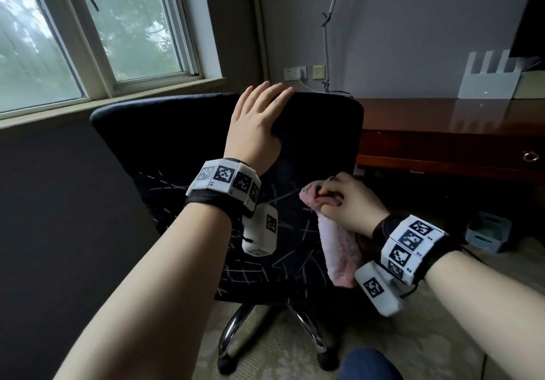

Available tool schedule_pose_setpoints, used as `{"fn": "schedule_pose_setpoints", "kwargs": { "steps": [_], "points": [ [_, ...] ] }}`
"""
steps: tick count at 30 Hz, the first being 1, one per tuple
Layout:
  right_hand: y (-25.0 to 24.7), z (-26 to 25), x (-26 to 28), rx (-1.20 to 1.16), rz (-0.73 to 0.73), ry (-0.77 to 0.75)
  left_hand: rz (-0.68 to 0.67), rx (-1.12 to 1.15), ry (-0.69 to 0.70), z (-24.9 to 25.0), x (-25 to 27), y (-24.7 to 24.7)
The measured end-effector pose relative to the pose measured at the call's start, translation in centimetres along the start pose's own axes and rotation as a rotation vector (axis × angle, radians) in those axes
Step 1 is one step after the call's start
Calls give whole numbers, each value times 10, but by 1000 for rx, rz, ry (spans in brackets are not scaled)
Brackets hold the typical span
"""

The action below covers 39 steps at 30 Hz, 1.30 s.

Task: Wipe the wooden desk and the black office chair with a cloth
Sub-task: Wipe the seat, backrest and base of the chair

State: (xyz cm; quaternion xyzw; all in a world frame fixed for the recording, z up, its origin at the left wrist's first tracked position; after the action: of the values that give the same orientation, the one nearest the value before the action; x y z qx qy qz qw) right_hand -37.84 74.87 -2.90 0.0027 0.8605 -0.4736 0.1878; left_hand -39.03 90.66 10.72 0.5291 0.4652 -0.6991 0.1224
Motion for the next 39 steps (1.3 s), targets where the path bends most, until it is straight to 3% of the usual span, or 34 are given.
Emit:
{"fn": "schedule_pose_setpoints", "kwargs": {
  "steps": [6,13,19,23,27,39],
  "points": [
    [0,-57,-11,-165,175,-248,151,21,-152,-55,37,-36],
    [15,-117,-34,-298,284,-411,430,115,-648,-170,66,-96],
    [32,-153,-47,-399,335,-444,502,242,-926,-239,92,-118],
    [40,-179,-49,-417,342,-533,494,392,-953,-248,93,-116],
    [47,-193,-53,-454,323,-563,499,339,-1018,-249,98,-121],
    [27,-191,-20,-443,360,-546,301,167,-852,-183,95,-122]
  ]
}}
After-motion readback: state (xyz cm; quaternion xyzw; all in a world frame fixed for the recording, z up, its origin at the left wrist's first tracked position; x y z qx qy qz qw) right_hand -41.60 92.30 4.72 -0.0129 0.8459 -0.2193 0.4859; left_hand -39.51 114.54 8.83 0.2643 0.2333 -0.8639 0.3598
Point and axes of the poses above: each hand's wrist, its own x-axis away from the middle knuckle, its own y-axis out of the palm, z = x × y, the point moved 7 cm from there along -x, towards the middle knuckle, and after that the axes turned 8 degrees about x, right-handed, at the moved point
